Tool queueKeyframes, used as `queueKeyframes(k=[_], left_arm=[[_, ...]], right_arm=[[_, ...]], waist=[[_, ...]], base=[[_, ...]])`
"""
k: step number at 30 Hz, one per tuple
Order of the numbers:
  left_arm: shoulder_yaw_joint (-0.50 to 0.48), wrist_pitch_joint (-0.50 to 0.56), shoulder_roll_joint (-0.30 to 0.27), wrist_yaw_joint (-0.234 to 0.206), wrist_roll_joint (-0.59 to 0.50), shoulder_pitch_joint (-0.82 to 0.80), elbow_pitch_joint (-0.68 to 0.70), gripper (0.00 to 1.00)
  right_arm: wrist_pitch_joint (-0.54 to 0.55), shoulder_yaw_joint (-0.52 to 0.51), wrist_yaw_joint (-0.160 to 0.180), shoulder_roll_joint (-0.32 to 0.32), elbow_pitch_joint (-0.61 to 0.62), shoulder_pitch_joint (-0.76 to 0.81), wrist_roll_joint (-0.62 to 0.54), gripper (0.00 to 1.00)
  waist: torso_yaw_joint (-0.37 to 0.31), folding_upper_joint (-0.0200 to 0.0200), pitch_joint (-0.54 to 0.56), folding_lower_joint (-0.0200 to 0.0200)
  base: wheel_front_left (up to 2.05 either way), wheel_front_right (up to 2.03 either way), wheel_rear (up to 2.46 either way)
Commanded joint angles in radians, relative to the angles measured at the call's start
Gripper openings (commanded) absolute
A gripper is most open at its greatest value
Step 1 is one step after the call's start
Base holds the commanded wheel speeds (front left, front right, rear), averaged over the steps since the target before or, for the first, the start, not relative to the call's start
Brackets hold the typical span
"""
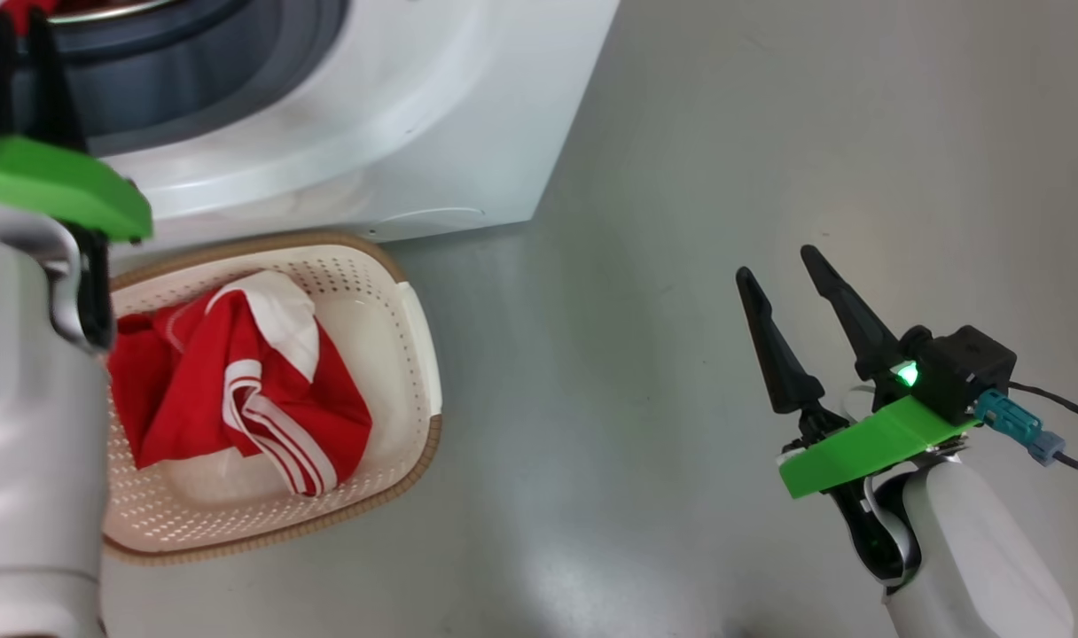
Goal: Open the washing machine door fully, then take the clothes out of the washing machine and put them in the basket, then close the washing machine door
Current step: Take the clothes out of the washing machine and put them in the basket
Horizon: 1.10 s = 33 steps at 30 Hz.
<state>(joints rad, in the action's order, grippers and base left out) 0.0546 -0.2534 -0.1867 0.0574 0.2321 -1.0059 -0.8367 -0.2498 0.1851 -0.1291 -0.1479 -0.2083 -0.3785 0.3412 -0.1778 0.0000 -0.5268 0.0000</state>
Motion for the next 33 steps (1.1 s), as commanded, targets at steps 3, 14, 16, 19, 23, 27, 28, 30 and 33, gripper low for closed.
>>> queueKeyframes(k=[3, 14, 16, 19, 23, 27, 28, 30, 33], left_arm=[[-0.044, -0.008, -0.021, 0.015, -0.004, 0.097, 0.114, 1.0], [-0.103, -0.008, 0.036, 0.029, -0.06, 0.362, 0.386, 1.0], [-0.114, -0.008, 0.047, 0.03, -0.072, 0.417, 0.431, 1.0], [-0.129, -0.008, 0.061, 0.03, -0.089, 0.495, 0.496, 1.0], [-0.158, -0.008, 0.082, 0.029, -0.093, 0.587, 0.571, 1.0], [-0.18, -0.008, 0.099, 0.024, -0.101, 0.665, 0.643, 1.0], [-0.183, -0.008, 0.103, 0.021, -0.103, 0.682, 0.661, 1.0], [-0.188, -0.008, 0.112, 0.017, -0.102, 0.71, 0.689, 1.0], [-0.19, -0.008, 0.12, 0.014, -0.1, 0.731, 0.713, 1.0]], right_arm=[[-0.012, 0.011, -0.002, -0.011, 0.026, 0.04, -0.016, 1.0], [-0.012, -0.013, -0.002, -0.031, 0.029, 0.053, -0.022, 1.0], [-0.012, -0.016, -0.002, -0.035, 0.029, 0.056, -0.022, 1.0], [-0.012, -0.02, -0.002, -0.04, 0.03, 0.062, -0.022, 1.0], [-0.012, -0.027, -0.002, -0.048, 0.034, 0.07, -0.02, 1.0], [-0.012, -0.032, -0.002, -0.052, 0.039, 0.076, -0.019, 1.0], [-0.012, -0.034, -0.002, -0.052, 0.04, 0.078, -0.019, 1.0], [-0.012, -0.037, -0.002, -0.052, 0.043, 0.08, -0.019, 1.0], [-0.012, -0.042, -0.002, -0.053, 0.045, 0.078, -0.018, 1.0]], waist=[[0.02, 0.0, 0.015, 0.0], [0.059, 0.0, 0.03, 0.0], [0.064, 0.0, 0.035, 0.0], [0.069, 0.0, 0.04, 0.0], [0.072, 0.0, 0.043, 0.0], [0.07, 0.0, 0.042, 0.0], [0.07, 0.0, 0.042, 0.0], [0.069, 0.0, 0.039, 0.0], [0.068, 0.0, 0.034, 0.0]], base=[[0.0, 0.0, 0.0], [0.0, 0.0, 0.0], [0.0, 0.0, 0.0], [0.0, 0.0, 0.0], [0.0, 0.0, 0.0], [0.0, 0.0, 0.0], [0.0, 0.0, 0.0], [0.0, 0.0, 0.0], [0.0, 0.0, 0.0]])
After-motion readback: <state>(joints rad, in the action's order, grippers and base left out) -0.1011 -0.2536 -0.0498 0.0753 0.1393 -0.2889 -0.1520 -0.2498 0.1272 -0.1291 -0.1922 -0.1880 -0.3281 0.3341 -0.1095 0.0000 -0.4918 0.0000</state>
